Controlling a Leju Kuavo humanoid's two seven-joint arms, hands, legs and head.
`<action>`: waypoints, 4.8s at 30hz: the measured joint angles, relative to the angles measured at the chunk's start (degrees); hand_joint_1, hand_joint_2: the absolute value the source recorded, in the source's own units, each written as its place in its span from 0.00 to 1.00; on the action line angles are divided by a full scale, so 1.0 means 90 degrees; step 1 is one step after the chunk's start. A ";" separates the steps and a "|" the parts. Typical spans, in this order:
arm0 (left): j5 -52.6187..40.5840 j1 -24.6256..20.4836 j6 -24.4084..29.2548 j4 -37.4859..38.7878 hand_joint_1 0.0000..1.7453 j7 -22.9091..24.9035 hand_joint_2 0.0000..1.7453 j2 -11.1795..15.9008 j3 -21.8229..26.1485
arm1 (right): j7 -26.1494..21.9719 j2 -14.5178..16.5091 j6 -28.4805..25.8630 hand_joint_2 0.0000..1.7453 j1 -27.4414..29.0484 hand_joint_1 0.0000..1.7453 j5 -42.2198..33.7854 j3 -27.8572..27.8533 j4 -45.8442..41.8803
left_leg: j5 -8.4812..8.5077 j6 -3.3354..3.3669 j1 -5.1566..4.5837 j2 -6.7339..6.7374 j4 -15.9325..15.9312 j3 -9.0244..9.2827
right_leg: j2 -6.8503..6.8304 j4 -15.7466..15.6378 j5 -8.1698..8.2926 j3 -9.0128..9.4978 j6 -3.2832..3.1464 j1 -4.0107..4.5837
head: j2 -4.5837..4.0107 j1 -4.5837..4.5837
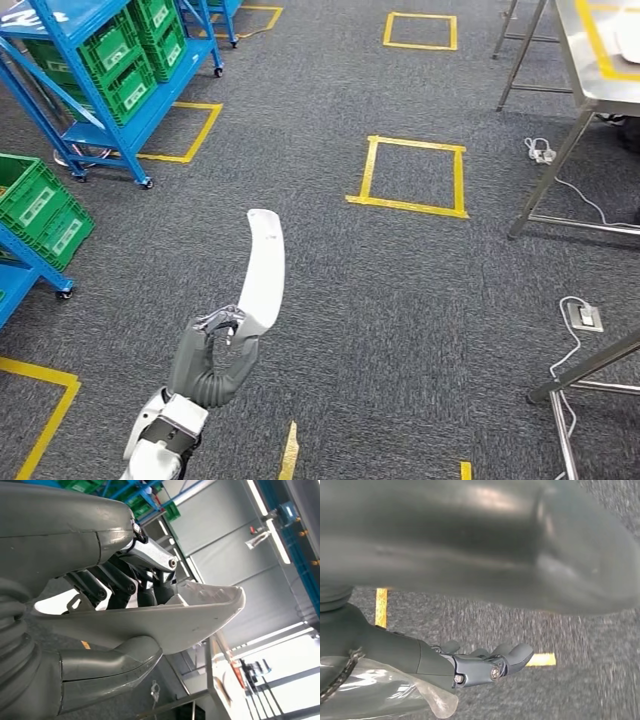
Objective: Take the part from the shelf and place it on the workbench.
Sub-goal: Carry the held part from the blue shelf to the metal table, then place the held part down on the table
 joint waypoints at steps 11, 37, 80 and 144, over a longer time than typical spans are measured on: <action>-0.0093 0.0011 -0.0107 -0.0064 1.00 -0.0058 1.00 -0.0045 0.0113 | -0.0110 -0.0026 0.0077 0.00 -0.0021 0.00 0.0093 -0.0135 -0.0002 | 0.0069 -0.0092 0.0152 0.0776 -0.0473 0.0168 | -0.0664 0.1534 -0.0567 -0.0887 0.0410 -0.0181 | 0.0000 0.0065; -0.0084 0.0364 0.0035 -0.0277 1.00 -0.0458 1.00 0.0221 0.0956 | -0.0231 0.0082 -0.0032 0.00 -0.0210 0.00 0.0665 0.0004 0.0067 | 0.0144 0.0076 -0.0021 0.0277 -0.0424 0.0026 | -0.0347 0.0767 -0.0462 -0.0534 0.0160 -0.0021 | 0.0000 -0.0061; -0.1195 -0.0918 0.0704 0.0705 1.00 0.0347 1.00 -0.0134 0.0730 | -0.0347 -0.0032 0.0269 0.00 -0.0123 0.00 0.0742 -0.0152 0.0036 | -0.0045 -0.0255 0.0057 0.1168 -0.0174 -0.0005 | -0.0932 -0.0065 -0.0133 0.0132 0.0075 0.0025 | 0.0000 -0.0011; -0.0732 -0.1310 0.0933 0.1500 1.00 0.0390 1.00 -0.0245 0.1503 | -0.0406 -0.0076 0.0336 0.00 -0.0139 0.00 0.1113 -0.0149 0.0039 | -0.0583 -0.0399 0.0170 0.0484 0.0465 -0.0101 | -0.0654 -0.0044 -0.0188 0.0127 0.0001 -0.0033 | 0.0000 0.0018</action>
